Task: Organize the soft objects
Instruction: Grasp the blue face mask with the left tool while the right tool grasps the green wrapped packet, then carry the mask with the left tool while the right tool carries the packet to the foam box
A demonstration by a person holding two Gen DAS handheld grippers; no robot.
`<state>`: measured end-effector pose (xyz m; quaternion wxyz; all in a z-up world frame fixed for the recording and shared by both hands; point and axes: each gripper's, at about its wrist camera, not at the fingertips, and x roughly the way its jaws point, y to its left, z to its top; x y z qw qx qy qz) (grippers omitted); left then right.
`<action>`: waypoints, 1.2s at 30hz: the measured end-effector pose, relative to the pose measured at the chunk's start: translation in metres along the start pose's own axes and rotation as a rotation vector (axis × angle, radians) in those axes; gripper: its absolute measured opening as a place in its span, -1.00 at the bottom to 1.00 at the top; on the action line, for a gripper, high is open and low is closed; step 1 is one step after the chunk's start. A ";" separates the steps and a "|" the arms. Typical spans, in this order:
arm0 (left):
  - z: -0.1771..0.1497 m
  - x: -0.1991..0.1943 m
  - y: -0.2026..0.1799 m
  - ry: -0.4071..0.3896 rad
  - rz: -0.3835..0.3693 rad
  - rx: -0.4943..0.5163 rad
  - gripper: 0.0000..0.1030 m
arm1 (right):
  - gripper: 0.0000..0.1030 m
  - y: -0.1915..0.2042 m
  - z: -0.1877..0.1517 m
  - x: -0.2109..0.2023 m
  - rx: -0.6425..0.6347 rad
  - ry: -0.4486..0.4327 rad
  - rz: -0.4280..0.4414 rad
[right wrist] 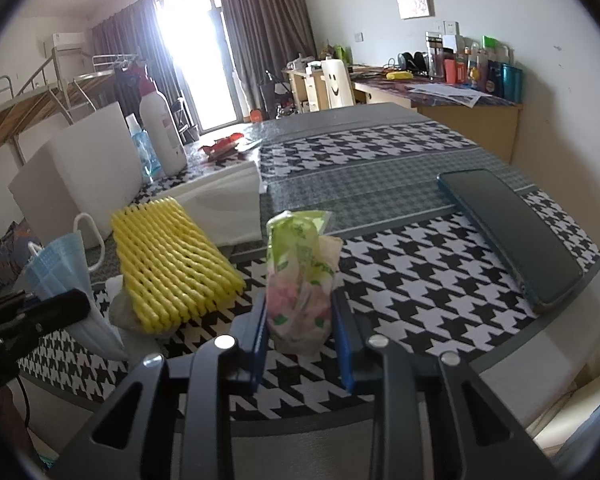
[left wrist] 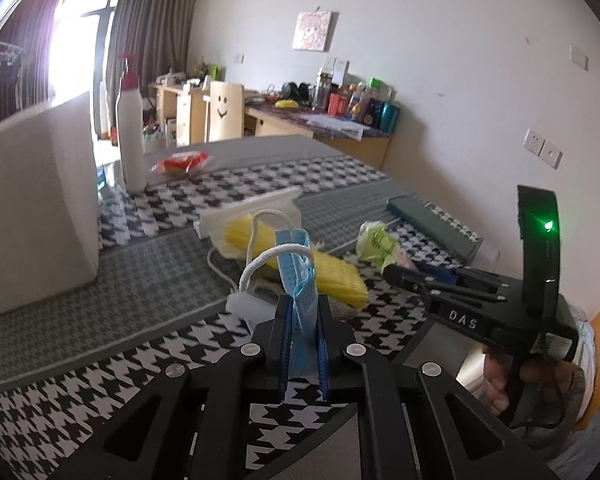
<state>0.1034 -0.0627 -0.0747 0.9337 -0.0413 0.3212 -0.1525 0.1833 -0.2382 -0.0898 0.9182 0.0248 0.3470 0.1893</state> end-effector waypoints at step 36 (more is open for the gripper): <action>0.010 -0.071 0.019 -0.179 0.135 0.019 -0.78 | -0.35 0.042 0.017 -0.034 -0.098 -0.101 0.082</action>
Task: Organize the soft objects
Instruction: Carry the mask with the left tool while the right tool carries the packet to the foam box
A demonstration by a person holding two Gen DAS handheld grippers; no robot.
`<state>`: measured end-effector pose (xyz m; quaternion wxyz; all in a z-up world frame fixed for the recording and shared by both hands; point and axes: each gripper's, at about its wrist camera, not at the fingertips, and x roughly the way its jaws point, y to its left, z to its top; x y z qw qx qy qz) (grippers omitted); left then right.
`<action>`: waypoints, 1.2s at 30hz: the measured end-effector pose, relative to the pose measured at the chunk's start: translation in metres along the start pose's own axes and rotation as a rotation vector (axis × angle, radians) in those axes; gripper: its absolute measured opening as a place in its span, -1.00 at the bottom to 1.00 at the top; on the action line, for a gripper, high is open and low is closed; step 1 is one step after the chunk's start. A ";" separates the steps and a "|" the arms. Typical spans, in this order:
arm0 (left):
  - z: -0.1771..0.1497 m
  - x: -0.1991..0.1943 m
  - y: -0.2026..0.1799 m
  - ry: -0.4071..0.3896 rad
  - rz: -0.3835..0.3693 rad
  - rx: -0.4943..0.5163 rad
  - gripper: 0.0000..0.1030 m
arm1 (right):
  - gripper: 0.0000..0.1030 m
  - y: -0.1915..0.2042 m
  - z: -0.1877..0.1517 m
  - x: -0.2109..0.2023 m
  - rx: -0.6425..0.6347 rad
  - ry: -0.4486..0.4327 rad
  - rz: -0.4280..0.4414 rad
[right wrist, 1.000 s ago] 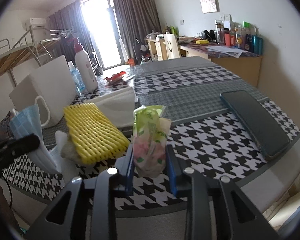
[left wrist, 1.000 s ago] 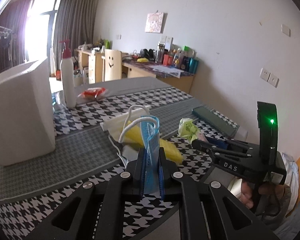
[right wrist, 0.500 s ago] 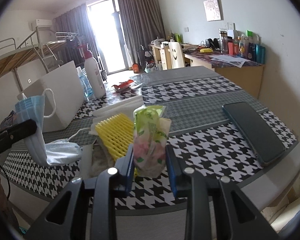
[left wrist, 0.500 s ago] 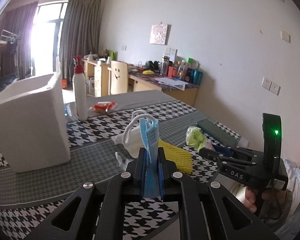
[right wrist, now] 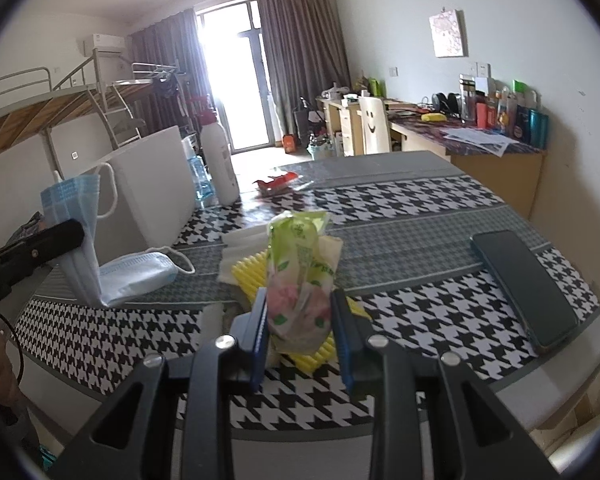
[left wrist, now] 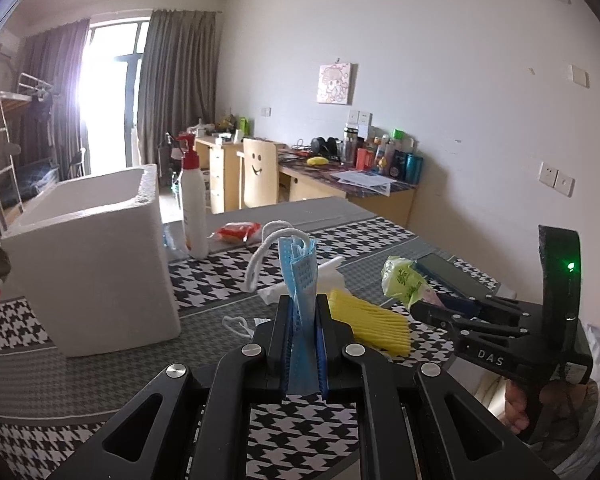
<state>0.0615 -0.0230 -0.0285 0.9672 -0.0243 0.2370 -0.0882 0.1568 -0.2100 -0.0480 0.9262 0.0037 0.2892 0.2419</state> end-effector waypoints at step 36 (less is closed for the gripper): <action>0.057 -0.008 0.023 -0.066 0.071 0.024 -0.78 | -0.34 0.041 0.055 0.007 -0.070 -0.074 0.085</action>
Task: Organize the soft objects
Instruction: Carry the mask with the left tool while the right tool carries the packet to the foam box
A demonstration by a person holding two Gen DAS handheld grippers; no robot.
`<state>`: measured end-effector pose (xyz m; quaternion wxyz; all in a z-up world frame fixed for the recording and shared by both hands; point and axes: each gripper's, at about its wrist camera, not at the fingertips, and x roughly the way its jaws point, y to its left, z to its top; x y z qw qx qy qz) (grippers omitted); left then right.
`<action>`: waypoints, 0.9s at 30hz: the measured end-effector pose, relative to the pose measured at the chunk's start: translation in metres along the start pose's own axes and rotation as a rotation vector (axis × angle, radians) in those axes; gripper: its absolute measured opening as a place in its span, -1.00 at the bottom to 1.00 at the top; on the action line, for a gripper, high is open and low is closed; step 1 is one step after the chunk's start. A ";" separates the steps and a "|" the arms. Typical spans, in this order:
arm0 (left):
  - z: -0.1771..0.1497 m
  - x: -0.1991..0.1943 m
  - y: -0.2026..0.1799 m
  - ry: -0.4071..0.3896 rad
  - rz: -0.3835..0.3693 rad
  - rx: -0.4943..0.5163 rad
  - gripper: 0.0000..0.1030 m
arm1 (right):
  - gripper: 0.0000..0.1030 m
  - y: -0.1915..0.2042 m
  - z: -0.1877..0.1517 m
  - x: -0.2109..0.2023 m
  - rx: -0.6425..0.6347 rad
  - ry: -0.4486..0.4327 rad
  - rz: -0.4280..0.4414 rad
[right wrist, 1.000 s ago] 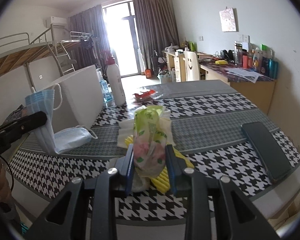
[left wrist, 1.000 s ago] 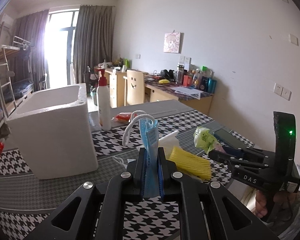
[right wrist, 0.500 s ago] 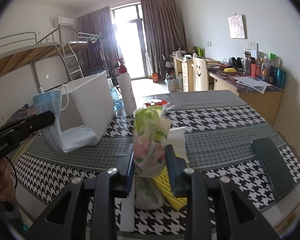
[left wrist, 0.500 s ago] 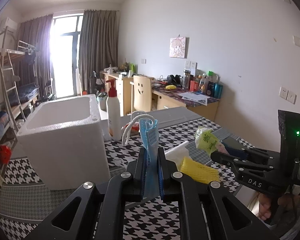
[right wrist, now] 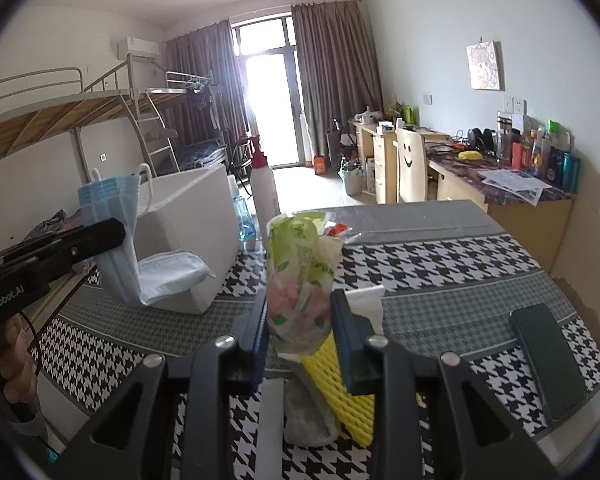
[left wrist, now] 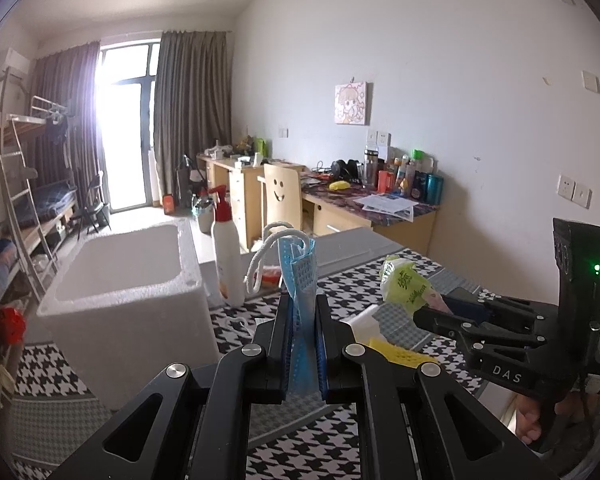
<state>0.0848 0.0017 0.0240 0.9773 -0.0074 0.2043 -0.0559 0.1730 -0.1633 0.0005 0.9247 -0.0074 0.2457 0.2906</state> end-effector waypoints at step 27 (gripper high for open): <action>0.030 0.012 0.014 -0.052 0.041 0.014 -0.78 | -0.34 0.010 0.039 0.016 -0.041 -0.039 0.036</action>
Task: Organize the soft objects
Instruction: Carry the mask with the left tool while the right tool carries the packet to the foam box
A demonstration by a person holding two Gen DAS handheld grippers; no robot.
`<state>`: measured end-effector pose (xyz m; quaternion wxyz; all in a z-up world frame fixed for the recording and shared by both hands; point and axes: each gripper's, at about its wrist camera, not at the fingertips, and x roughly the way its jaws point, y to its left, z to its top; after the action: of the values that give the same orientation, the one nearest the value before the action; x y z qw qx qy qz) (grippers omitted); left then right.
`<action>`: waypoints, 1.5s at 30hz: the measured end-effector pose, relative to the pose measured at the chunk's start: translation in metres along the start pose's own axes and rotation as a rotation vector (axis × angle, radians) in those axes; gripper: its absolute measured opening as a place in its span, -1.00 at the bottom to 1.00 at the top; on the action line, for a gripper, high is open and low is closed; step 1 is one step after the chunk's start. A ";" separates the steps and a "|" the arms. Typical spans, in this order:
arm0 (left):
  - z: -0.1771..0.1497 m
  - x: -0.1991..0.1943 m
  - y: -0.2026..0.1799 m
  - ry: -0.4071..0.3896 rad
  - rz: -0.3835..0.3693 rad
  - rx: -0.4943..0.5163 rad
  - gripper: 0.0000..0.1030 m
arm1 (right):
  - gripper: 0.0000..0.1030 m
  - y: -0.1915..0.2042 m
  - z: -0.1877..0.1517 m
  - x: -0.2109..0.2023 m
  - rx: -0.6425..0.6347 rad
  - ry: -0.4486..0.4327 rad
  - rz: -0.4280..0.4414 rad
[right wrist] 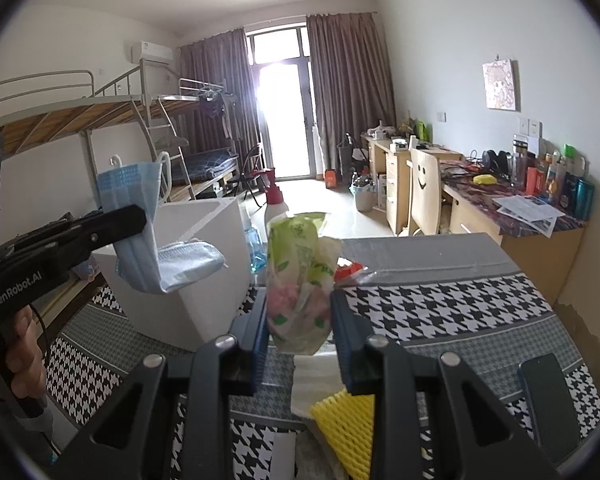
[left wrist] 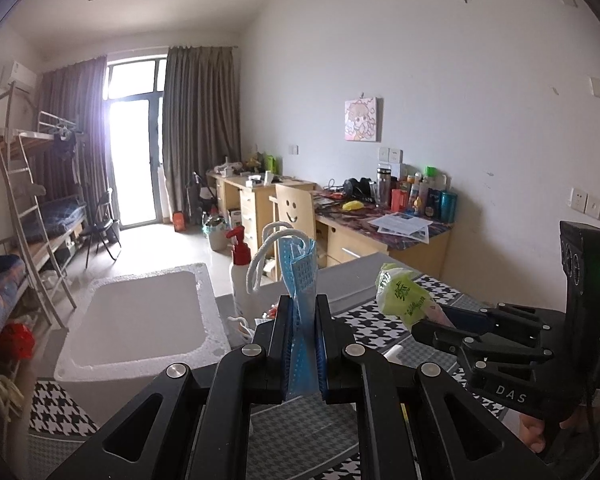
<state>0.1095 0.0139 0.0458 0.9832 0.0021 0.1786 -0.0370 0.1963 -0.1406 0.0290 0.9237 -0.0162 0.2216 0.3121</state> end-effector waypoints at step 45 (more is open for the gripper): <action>0.038 0.000 0.054 -0.082 0.188 -0.070 -0.78 | -0.34 0.047 0.052 0.030 -0.123 -0.022 0.112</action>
<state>0.1266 0.0671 0.0810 0.9883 -0.0169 0.1384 0.0617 0.2106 -0.0767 0.0687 0.9045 -0.0572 0.1925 0.3763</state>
